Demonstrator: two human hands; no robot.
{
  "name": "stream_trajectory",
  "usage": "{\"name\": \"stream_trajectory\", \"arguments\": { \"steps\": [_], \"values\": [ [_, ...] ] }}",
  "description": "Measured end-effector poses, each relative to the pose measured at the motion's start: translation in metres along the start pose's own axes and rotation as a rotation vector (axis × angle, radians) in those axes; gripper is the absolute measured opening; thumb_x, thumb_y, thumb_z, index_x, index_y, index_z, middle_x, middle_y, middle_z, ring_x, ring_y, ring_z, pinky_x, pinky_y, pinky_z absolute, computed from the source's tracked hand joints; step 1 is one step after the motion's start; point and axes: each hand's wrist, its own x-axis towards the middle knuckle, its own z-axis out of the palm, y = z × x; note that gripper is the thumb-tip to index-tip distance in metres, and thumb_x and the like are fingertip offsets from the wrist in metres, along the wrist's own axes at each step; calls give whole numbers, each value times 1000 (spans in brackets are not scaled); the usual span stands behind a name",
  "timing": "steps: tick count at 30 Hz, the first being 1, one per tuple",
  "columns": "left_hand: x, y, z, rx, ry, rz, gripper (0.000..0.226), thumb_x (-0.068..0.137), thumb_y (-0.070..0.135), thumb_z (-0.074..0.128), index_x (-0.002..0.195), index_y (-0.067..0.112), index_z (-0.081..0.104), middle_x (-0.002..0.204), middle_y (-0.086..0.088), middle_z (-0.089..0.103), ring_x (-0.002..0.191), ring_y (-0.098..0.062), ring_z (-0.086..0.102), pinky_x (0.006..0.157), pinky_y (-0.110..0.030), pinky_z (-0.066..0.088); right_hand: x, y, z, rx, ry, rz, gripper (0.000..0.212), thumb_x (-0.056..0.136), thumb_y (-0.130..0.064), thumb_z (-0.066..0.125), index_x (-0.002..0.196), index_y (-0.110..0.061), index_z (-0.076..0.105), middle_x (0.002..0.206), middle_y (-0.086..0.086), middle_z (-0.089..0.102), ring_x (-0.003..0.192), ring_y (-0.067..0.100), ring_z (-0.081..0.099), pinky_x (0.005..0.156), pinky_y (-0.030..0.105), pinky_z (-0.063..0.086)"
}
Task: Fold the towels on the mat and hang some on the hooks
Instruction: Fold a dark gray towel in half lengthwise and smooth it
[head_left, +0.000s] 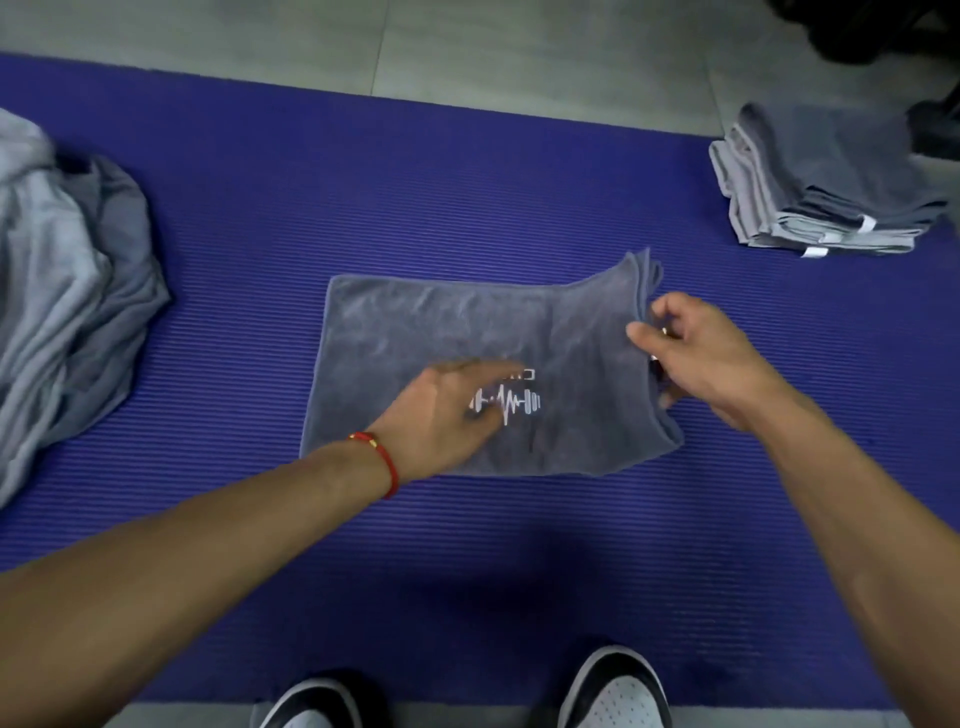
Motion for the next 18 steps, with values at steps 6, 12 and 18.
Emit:
{"name": "stream_trajectory", "arguments": {
  "steps": [6, 12, 18],
  "values": [
    [27, 50, -34, -1073, 273, -367, 40, 98, 39, 59, 113, 3, 65, 91, -22, 73, 76, -45, 67, 73, -52, 58, -29, -88, 82, -10, -175, -373, 6, 96, -34, 65, 96, -29, 61, 82, -3, 75, 69, 21, 73, 64, 44, 59],
    [12, -25, -62, -343, 587, -333, 20, 93, 39, 57, 110, 30, 61, 93, 3, 74, 90, -23, 70, 86, -45, 55, -45, -66, 99, -143, -113, -629, 22, 99, -26, 60, 121, -28, 65, 111, -19, 64, 100, -2, 60, 88, 14, 45],
    [-10, -107, -71, 2, 382, -533, 29, 103, 39, 50, 126, 24, 57, 97, 3, 68, 103, -32, 65, 82, -32, 43, -43, -4, 131, -752, -469, -635, 56, 104, -54, 35, 158, -37, 30, 169, -10, 10, 156, 9, 2, 124, 43, 24]
  ]
}}
